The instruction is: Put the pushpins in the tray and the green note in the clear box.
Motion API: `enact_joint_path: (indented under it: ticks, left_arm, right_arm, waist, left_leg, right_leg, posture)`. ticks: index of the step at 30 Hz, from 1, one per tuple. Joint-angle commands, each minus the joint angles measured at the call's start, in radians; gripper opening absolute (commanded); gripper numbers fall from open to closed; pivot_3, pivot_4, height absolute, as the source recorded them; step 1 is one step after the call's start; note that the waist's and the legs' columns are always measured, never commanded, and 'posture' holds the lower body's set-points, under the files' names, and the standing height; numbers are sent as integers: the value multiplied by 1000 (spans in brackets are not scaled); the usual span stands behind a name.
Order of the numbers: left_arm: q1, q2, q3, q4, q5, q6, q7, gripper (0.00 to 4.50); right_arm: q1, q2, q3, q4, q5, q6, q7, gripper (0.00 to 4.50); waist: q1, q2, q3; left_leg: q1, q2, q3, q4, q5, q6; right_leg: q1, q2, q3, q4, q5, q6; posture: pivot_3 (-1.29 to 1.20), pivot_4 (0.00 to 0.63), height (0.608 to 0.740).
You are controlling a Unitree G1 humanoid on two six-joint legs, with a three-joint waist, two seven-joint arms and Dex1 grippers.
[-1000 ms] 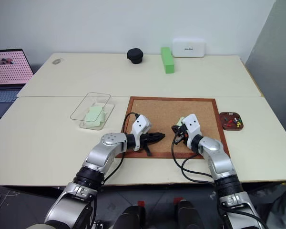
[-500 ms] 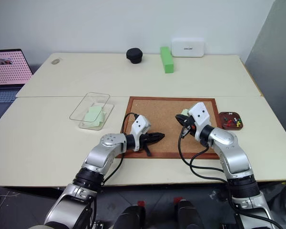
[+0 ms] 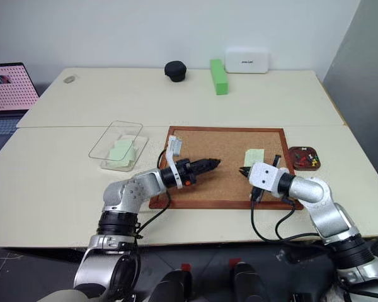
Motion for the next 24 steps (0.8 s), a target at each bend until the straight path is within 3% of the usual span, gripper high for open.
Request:
enact_joint_path:
  ticks: [1, 7, 9, 22, 24]
  left_arm:
    - [-33, 4, 27, -13, -88, 75, -18, 3067]
    - [-39, 21, 9, 4, -115, 109, -50, 4248]
    - [-40, 20, -2, 10, -110, 100, -57, 4449]
    - [-114, -46, 15, 115, -123, 54, -36, 4449]
    - [-117, -43, 11, 124, -112, 48, -35, 4097]
  right_arm:
    - [-16, 3, -33, -15, 19, -96, 7, 0]
    - [-8, 29, -15, -104, 39, -110, 20, 0]
    - [-7, 39, -9, -125, 37, -107, 24, 0]
    - [-28, 67, 28, -136, 5, -85, 51, 0]
    - [-34, 71, 24, -134, 9, -78, 49, 0]
  waist:
    - [0, 0, 0]
    - [1, 0, 0]
    - [2, 0, 0]
    - [9, 0, 0]
    - [9, 0, 0]
  left_leg:
    - [0, 0, 0, 0, 0, 0]
    - [0, 0, 0, 0, 0, 0]
    - [0, 0, 0, 0, 0, 0]
    - [0, -1, 0, 0, 0, 0]
    - [0, -1, 0, 0, 0, 0]
  right_leg:
    - [0, 0, 0, 0, 0, 0]
    - [0, 0, 0, 0, 0, 0]
    - [0, 0, 0, 0, 0, 0]
    - [0, -1, 0, 0, 0, 0]
    - [0, -1, 0, 0, 0, 0]
  posture:
    - [0, 150, 740]
    - [0, 150, 740]
    - [0, 150, 740]
    - [0, 150, 740]
    - [0, 150, 740]
